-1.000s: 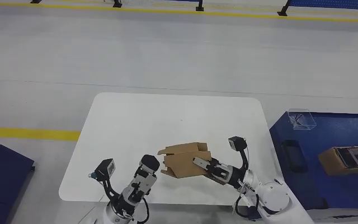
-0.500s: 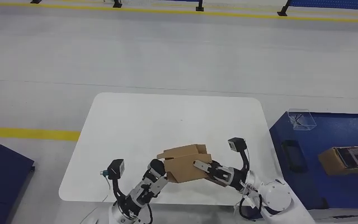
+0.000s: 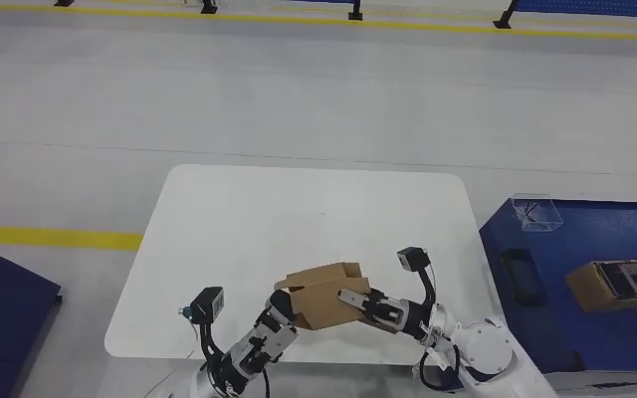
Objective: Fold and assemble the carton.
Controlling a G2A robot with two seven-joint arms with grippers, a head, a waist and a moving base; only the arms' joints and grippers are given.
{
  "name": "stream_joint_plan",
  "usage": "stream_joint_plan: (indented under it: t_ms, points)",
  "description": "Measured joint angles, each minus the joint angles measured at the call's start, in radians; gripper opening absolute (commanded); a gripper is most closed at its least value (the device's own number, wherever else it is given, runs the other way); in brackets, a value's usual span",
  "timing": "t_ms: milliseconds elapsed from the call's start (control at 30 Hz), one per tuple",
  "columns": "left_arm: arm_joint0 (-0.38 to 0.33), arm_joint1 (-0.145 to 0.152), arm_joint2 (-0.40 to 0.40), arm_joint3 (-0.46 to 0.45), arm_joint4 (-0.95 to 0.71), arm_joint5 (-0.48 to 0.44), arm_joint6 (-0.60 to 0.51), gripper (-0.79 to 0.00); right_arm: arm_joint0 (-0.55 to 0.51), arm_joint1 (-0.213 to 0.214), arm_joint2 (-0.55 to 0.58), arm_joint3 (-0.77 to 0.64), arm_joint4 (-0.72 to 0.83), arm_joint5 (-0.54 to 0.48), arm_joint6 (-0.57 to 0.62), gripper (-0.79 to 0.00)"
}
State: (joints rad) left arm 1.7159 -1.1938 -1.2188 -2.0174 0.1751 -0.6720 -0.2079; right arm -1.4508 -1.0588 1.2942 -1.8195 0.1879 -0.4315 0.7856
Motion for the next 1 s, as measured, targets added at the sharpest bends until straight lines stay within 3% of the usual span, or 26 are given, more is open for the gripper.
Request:
stream_joint_plan:
  t_ms: [267,700,1000]
  points:
    - [-0.015,-0.006,0.014,0.006,0.062,0.024,0.062,0.000,0.023,-0.003,-0.017,0.021,0.041,0.055,0.003,-0.785]
    - [0.074,-0.013,-0.049,-0.051,0.201,-0.071,0.306,0.000,0.137,-0.009,0.016,0.137,0.438,0.279,0.124,-0.785]
    - [0.072,-0.029,0.036,-0.010,0.427,-0.116,0.397,0.000,0.193,-0.013,-0.011,0.202,0.519,0.414,0.186,-0.785]
